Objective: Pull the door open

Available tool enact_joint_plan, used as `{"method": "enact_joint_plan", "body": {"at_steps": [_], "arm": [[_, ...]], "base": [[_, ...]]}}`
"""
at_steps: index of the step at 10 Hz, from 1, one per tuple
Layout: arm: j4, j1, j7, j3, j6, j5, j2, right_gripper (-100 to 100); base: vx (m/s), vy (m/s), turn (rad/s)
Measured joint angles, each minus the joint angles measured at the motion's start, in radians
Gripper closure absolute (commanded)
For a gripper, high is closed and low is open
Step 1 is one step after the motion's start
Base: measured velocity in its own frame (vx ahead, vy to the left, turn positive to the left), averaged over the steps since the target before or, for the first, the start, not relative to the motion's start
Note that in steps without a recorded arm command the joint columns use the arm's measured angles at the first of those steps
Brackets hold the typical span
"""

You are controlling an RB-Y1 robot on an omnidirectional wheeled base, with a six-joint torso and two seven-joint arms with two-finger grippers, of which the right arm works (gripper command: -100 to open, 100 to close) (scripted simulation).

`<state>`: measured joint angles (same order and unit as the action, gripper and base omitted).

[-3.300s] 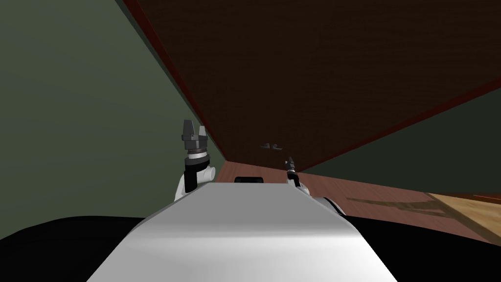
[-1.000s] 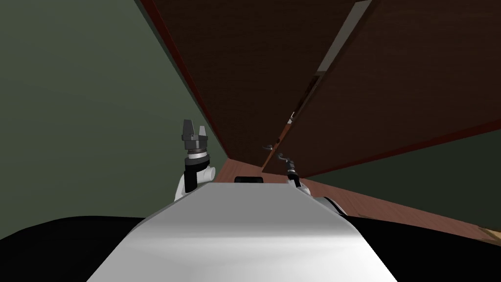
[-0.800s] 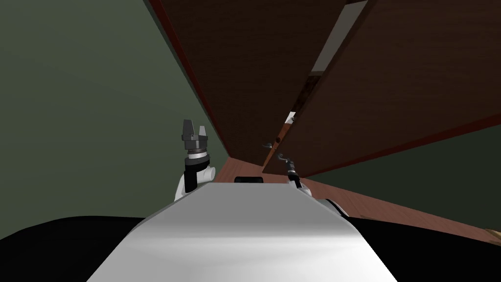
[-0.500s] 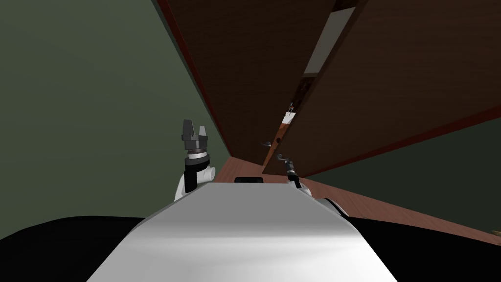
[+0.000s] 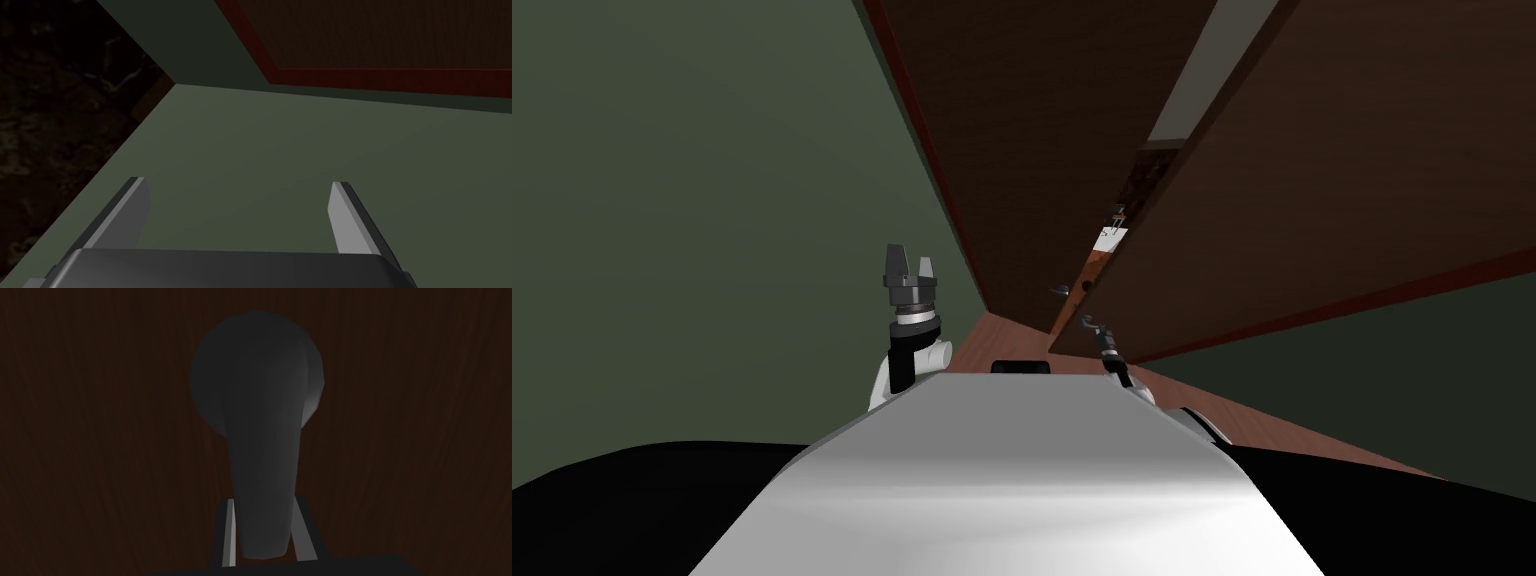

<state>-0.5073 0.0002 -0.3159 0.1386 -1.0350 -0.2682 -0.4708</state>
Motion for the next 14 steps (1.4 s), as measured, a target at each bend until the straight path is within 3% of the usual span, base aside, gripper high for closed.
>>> {"method": "enact_joint_plan", "body": {"at_steps": [1,3,4,5,7,10,12,14], "arm": [[-0.003,0.011,-0.009,0.011,-0.014,0.003,-0.005,100],[0.041,0.014,-0.034,0.040,-0.066,0.014,-0.012,100],[0.021,0.031,-0.038,0.046,-0.069,0.016,-0.016,100],[-0.016,0.053,-0.034,0.047,-0.053,0.015,-0.017,100],[-0.039,0.074,-0.045,0.059,-0.062,0.017,-0.032,100],[-0.029,0.076,-0.058,0.069,-0.084,0.020,-0.040,100],[-0.038,0.098,-0.062,0.074,-0.101,0.016,-0.053,100],[-0.023,0.102,-0.069,0.082,-0.122,0.016,-0.058,100]], "base": [[-0.201,-0.067,0.108],[-0.176,-0.062,0.126],[-0.062,-0.014,-0.042],[-0.094,-0.029,0.103],[-0.108,-0.043,0.077],[-0.082,-0.033,0.077],[-0.179,-0.047,0.143],[-0.150,-0.046,0.112]]}}
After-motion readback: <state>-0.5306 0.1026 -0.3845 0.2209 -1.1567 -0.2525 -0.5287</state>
